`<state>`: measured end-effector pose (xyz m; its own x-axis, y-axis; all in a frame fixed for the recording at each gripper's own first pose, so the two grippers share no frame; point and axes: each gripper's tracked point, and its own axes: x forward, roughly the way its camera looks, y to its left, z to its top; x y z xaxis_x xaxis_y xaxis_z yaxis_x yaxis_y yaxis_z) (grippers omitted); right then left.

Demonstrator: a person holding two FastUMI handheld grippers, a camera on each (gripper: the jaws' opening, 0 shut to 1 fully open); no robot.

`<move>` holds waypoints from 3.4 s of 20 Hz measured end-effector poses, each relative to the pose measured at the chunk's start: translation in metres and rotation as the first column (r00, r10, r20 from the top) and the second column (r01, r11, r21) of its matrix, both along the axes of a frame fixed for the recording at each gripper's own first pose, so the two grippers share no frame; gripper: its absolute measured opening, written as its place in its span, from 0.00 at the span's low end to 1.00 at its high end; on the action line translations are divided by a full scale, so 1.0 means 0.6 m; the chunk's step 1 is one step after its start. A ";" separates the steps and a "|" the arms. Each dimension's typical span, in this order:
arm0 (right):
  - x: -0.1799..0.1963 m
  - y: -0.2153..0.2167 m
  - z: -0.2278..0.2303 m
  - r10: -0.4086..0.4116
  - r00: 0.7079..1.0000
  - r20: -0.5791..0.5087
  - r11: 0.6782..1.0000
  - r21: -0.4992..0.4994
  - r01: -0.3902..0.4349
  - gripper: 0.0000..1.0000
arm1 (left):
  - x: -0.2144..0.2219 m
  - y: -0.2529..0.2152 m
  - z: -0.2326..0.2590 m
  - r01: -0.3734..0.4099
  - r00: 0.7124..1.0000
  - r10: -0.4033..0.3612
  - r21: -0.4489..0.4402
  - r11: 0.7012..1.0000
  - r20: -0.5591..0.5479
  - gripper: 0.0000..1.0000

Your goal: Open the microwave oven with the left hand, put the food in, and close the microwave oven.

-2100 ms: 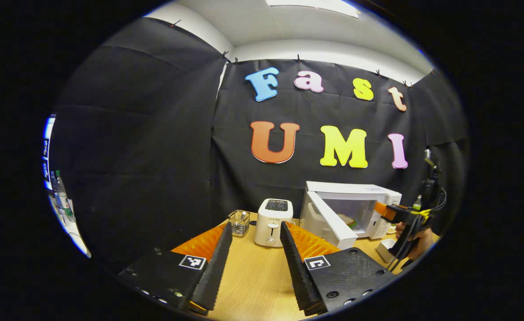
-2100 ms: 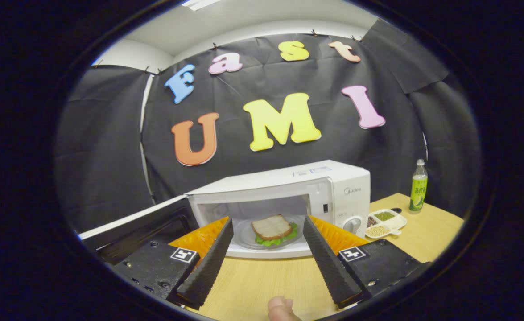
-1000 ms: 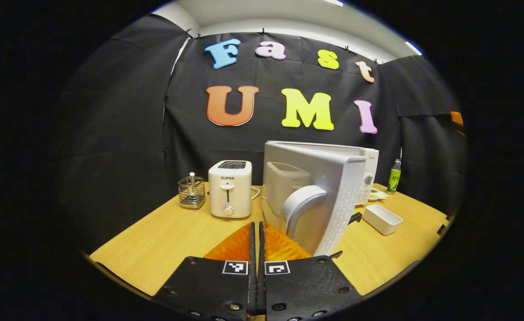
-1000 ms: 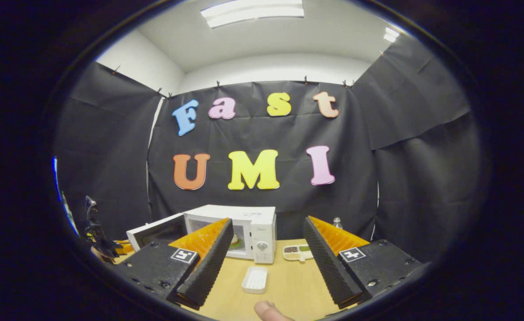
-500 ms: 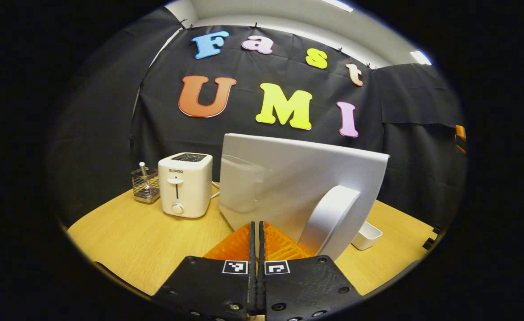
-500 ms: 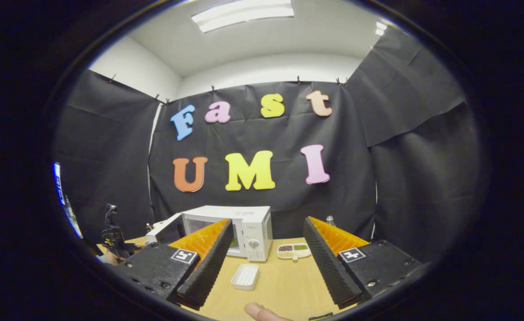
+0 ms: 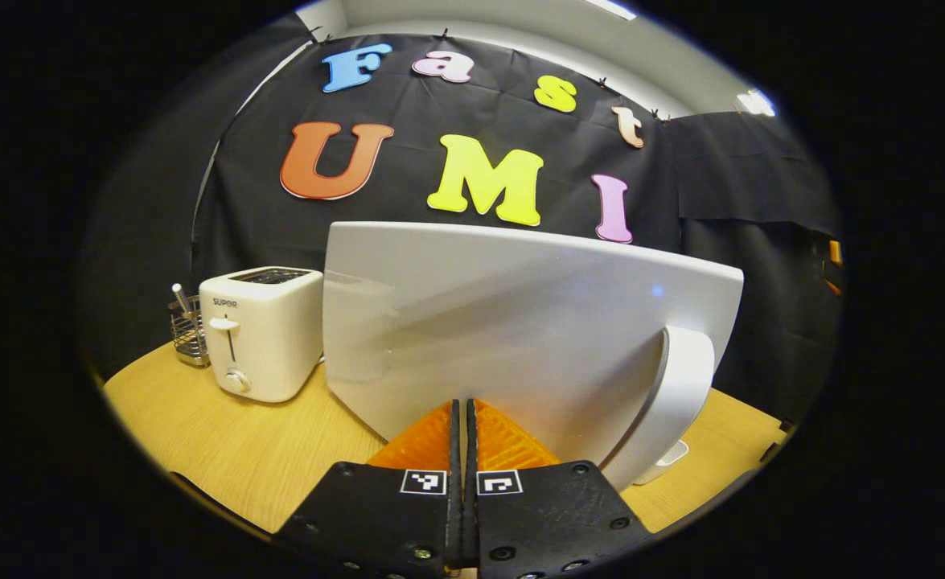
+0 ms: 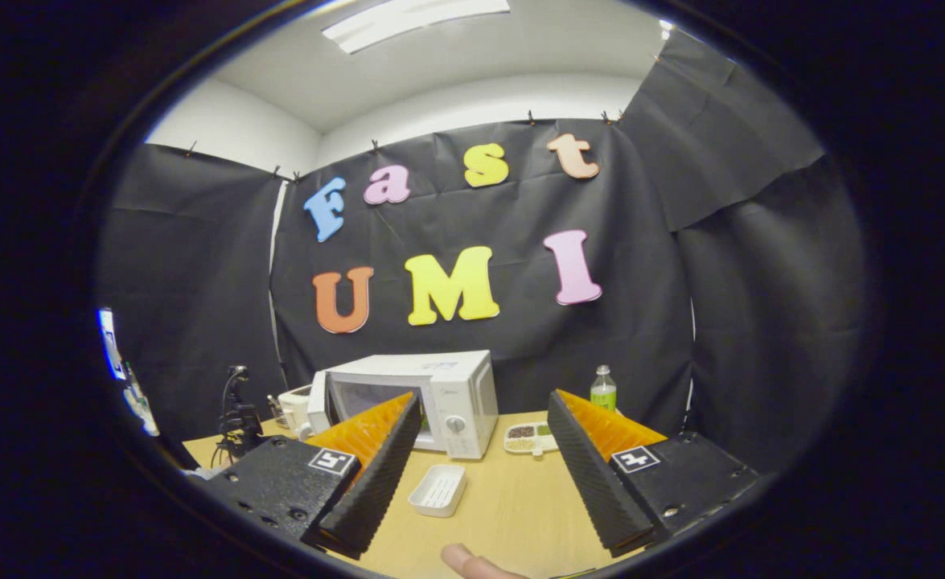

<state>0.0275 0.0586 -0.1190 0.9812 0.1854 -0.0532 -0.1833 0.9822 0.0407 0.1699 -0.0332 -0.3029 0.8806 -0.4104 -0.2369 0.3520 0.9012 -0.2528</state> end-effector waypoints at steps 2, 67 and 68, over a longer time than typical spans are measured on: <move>0.012 -0.008 -0.006 -0.006 1.000 0.000 1.000 -0.016 0.006 1.00 | 0.013 -0.026 0.006 0.012 1.000 -0.012 0.018 1.000 0.011 0.00; -0.168 0.024 0.085 -0.127 0.986 0.110 0.989 -0.067 0.135 0.91 | -0.405 0.131 0.397 -0.311 0.941 0.298 0.063 0.948 0.159 0.95; -0.170 0.028 0.081 -0.121 0.988 0.101 0.990 -0.063 0.128 1.00 | -0.407 0.127 0.394 -0.308 0.942 0.295 0.062 0.950 0.160 0.95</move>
